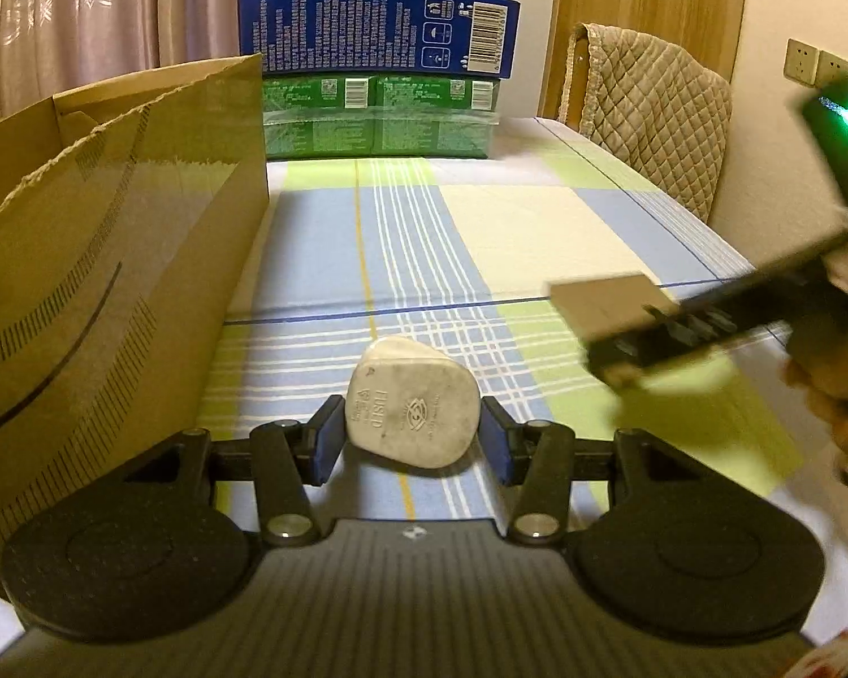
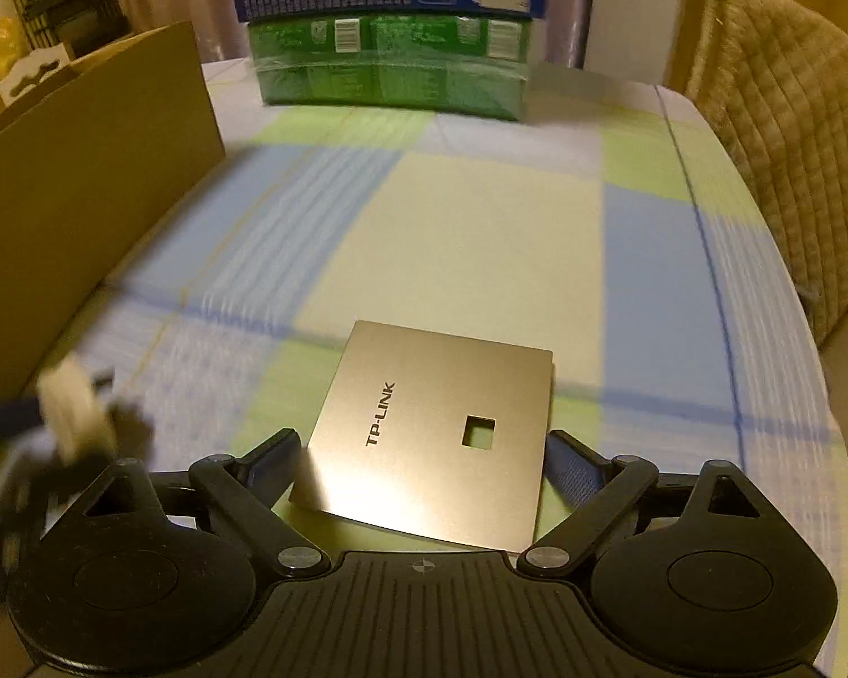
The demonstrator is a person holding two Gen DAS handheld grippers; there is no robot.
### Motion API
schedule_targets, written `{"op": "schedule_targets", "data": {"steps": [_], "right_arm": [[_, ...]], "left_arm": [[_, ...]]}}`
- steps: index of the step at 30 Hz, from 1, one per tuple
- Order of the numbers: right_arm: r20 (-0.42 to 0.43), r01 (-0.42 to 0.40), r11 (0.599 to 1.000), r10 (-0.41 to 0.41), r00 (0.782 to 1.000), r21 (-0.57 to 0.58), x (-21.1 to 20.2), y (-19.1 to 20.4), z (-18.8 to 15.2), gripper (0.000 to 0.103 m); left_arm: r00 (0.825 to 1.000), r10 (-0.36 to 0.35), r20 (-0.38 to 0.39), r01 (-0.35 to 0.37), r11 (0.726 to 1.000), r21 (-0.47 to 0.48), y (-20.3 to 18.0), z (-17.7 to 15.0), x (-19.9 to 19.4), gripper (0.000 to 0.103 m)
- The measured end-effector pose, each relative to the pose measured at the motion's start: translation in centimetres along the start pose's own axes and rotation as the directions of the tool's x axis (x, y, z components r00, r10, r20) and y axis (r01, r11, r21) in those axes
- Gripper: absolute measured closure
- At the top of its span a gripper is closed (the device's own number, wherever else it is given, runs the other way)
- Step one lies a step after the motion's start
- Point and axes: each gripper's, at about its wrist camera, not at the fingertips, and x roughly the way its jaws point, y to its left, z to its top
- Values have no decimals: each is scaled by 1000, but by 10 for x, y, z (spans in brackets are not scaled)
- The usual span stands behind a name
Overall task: Organize rigid objects
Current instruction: 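Lift and carry the white plug and gold panel with both grippers over the box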
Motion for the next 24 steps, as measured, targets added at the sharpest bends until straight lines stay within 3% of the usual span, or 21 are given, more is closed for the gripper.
{"op": "schedule_targets", "data": {"steps": [5,12,16,19,24], "right_arm": [[40,24,999,-25,999,26,-20,-4,-26,13],[36,115,989,-118,992,88,-20,4,-27,11],[31,126,987,-130,991,104,-19,3,-25,10],[41,130,986,-134,990,101,-22,3,-27,18],[33,150,983,-154,988,104,-27,3,-29,18]], "left_arm": [[1000,9,-2,-9,1000,11,-1,1,2,58],[1000,28,-8,-27,998,53,-8,2,7,56],[999,45,-1,-45,994,102,-14,2,9,56],[999,49,-4,-48,993,110,-15,2,11,56],[999,39,-14,-37,994,106,-14,4,9,57]]}}
